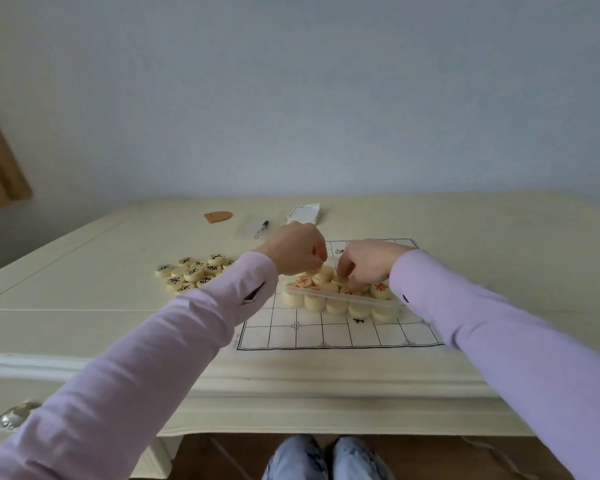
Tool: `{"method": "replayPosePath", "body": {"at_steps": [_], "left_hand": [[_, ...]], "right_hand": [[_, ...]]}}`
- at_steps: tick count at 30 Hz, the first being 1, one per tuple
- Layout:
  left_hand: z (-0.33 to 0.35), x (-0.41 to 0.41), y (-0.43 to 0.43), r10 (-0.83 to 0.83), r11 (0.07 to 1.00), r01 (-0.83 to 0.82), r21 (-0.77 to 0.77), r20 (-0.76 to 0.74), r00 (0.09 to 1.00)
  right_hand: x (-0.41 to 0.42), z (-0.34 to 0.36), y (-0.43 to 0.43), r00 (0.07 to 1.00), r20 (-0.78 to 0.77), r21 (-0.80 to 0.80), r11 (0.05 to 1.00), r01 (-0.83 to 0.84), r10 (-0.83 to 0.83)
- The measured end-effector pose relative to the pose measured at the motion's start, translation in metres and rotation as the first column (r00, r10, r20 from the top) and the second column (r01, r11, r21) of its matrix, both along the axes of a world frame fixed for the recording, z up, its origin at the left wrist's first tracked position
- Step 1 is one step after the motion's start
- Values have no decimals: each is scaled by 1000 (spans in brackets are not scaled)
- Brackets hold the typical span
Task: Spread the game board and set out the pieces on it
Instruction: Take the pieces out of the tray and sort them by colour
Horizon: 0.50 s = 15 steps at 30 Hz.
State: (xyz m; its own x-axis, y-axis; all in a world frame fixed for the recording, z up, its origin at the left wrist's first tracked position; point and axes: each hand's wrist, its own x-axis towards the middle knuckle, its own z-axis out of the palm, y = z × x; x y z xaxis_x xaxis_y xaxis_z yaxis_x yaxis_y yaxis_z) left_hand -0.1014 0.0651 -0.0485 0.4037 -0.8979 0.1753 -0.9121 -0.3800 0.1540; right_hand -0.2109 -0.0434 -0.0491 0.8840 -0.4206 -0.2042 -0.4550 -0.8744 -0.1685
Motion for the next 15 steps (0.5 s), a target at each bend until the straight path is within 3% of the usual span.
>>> {"method": "replayPosePath", "body": {"at_steps": [6,11,15], "left_hand": [[-2,-2,2,-31,997,30,75,14,999],[-9,-13,-13,-4,969,-1,247,19,1000],[-3,-19,-20,-9,956,-5,295,46,999]], "right_hand": [[6,-7,5,999,54,-49,999,8,-5],[10,-10,10,998,66,-108,994,30,-23],[13,-10,9,996,85,-42,998,37,-33]]}}
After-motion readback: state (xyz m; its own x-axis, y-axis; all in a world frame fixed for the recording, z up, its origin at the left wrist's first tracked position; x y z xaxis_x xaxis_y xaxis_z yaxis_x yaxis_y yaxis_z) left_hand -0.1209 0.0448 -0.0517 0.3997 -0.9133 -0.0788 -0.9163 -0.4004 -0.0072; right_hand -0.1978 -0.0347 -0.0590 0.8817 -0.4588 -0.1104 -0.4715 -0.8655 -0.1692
